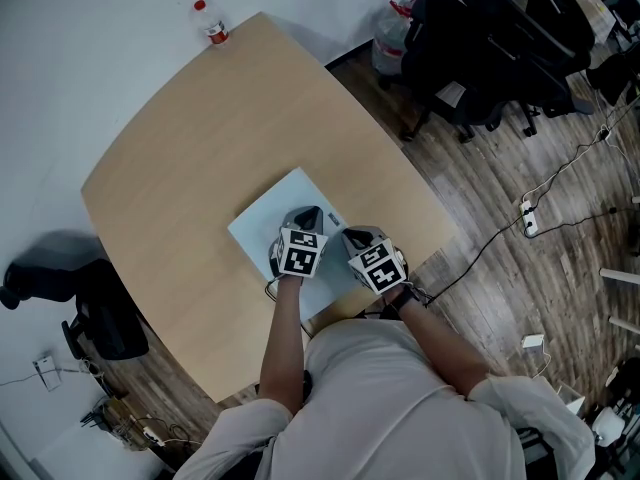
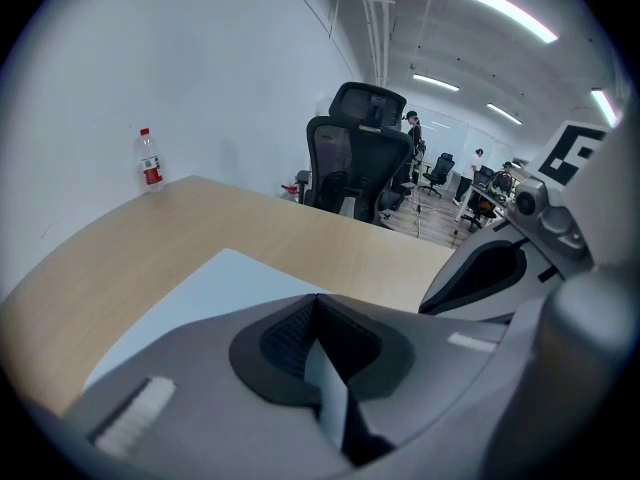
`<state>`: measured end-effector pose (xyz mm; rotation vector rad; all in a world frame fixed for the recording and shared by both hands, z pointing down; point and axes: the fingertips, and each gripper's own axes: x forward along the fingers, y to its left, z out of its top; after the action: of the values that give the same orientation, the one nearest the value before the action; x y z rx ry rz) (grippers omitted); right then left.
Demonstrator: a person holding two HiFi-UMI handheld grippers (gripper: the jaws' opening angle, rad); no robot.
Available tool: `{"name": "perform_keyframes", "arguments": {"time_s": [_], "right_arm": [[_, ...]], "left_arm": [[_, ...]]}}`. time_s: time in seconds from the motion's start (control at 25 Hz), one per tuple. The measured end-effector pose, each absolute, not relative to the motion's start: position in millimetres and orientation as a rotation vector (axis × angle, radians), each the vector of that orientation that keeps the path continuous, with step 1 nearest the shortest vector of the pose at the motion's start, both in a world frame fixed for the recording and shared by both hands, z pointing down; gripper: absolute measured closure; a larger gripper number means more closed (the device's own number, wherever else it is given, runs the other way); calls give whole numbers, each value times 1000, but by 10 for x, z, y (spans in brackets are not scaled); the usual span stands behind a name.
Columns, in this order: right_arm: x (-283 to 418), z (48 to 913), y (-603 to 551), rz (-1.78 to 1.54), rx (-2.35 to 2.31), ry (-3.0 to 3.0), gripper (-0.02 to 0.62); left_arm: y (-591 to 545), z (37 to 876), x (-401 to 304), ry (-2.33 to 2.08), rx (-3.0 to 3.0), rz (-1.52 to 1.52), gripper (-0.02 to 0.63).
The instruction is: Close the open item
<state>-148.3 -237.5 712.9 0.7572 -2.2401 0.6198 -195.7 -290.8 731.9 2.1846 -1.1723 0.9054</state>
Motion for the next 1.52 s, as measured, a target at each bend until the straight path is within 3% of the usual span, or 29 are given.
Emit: {"name": "perform_keyframes", "arguments": {"time_s": [1.24, 1.52], "right_arm": [[-1455, 7334, -2342, 607, 684, -2207, 581], [-1430, 6875, -2404, 514, 690, -2308, 581]], "left_arm": [[-2907, 7535, -1874, -1201, 2197, 1022, 597], [-2819, 6983, -2007, -1379, 2165, 772, 597]]}}
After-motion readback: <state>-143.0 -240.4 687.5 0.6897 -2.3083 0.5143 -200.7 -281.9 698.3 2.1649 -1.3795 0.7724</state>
